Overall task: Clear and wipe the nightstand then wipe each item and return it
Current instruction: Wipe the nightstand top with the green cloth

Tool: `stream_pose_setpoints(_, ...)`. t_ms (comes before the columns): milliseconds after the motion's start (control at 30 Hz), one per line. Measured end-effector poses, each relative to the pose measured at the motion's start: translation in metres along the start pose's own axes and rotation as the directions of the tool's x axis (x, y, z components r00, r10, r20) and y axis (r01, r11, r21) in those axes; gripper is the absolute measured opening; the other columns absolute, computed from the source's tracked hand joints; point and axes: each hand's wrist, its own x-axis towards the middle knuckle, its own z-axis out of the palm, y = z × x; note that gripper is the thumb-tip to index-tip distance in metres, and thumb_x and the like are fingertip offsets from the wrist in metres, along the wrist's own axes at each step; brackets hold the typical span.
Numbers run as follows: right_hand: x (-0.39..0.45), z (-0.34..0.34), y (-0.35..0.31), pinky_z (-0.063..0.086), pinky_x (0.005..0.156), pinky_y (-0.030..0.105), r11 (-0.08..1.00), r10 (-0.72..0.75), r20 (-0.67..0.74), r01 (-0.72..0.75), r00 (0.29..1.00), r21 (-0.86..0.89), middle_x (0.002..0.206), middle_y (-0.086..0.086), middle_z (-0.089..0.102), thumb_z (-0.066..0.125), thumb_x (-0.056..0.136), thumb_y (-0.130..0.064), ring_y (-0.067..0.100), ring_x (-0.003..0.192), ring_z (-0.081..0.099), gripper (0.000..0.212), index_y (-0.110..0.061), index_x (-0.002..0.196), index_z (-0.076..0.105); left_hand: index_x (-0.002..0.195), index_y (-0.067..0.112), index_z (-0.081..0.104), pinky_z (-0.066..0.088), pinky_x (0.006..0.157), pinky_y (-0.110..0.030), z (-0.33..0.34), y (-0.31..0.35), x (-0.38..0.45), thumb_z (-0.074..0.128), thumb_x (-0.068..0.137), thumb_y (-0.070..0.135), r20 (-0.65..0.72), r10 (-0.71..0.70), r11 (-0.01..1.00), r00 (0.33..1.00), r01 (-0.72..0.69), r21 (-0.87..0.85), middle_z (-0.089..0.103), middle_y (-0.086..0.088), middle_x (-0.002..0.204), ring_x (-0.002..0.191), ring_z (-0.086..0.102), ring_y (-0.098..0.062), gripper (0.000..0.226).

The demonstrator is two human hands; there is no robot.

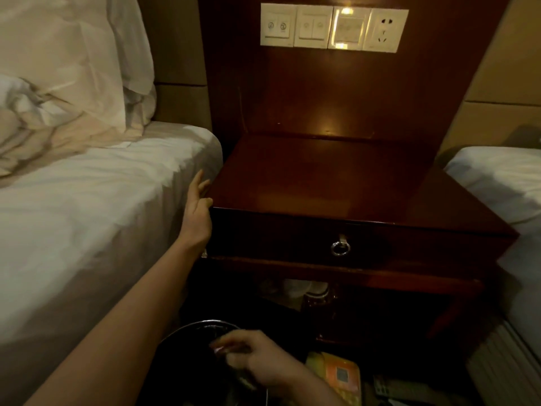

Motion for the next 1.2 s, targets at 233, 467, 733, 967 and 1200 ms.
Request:
stream_pose_setpoints(233, 0.000, -0.010, -0.005, 0.048, 0.077, 0.023, 0.995, 0.092, -0.135, -0.095, 0.987, -0.020, 0.113, 0.007, 0.058, 0.047, 0.097, -0.014, 0.020, 0.097, 0.058, 0.033, -0.017, 0.129, 0.051, 0.152, 0.012, 0.006, 0.012, 0.116, -0.029, -0.006, 0.008, -0.012, 0.032, 0.102, 0.014, 0.070, -0.153, 0.961, 0.986, 0.132, 0.243, 0.009, -0.008, 0.158, 0.145, 0.012, -0.019, 0.056)
stream_pose_setpoints(467, -0.008, -0.027, -0.012, 0.045, 0.061, 0.017, 0.964, 0.121, -0.214, -0.064, 0.969, 0.258, 0.095, -0.002, 0.062, 0.044, 0.099, -0.012, 0.008, 0.076, 0.058, 0.023, -0.014, 0.116, 0.060, 0.150, 0.023, 0.011, 0.027, 0.114, -0.034, -0.023, -0.002, -0.090, 0.063, 0.083, 0.049, 0.316, -0.283, 0.946, 0.905, 0.210, 0.246, 0.022, -0.005, 0.154, 0.137, 0.031, -0.013, 0.088)
stream_pose_setpoints(733, -0.061, -0.074, -0.041, 0.054, 0.073, 0.035, 0.719, 0.108, 0.008, -0.084, 0.994, 0.690, 0.098, 0.010, 0.063, 0.049, 0.088, -0.055, 0.023, 0.089, 0.064, 0.049, -0.012, 0.107, 0.061, 0.104, 0.020, 0.066, 0.051, 0.075, -0.020, -0.020, 0.022, -0.136, 0.065, 0.088, 0.031, 0.722, -0.392, 0.917, 0.570, 0.179, 0.357, 0.070, 0.000, 0.095, 0.087, 0.067, -0.006, 0.020)
stream_pose_setpoints(967, -0.109, -0.106, -0.022, 0.045, 0.060, 0.020, 0.988, -0.007, -0.124, 0.027, 0.992, 0.155, 0.100, 0.001, 0.063, 0.068, 0.085, -0.010, 0.007, 0.073, 0.060, 0.045, -0.020, 0.127, 0.054, 0.094, 0.013, 0.070, 0.054, 0.068, -0.024, -0.008, 0.038, -0.130, 0.057, 0.092, 0.021, 0.633, -0.310, 0.950, 0.709, 0.210, 0.230, 0.073, -0.005, 0.084, 0.079, 0.070, -0.015, 0.016)
stream_pose_setpoints(1200, -0.124, -0.116, -0.025, 0.052, 0.081, 0.027, 0.934, -0.110, -0.457, 0.249, 0.883, 0.256, 0.093, 0.007, 0.069, 0.058, 0.086, -0.033, 0.015, 0.087, 0.067, 0.036, -0.002, 0.101, 0.067, 0.111, 0.017, 0.067, 0.049, 0.095, -0.046, 0.017, 0.054, -0.130, 0.047, 0.091, 0.044, 0.591, -0.254, 0.966, 0.765, 0.170, 0.195, 0.070, -0.006, 0.109, 0.103, 0.065, -0.025, 0.040)
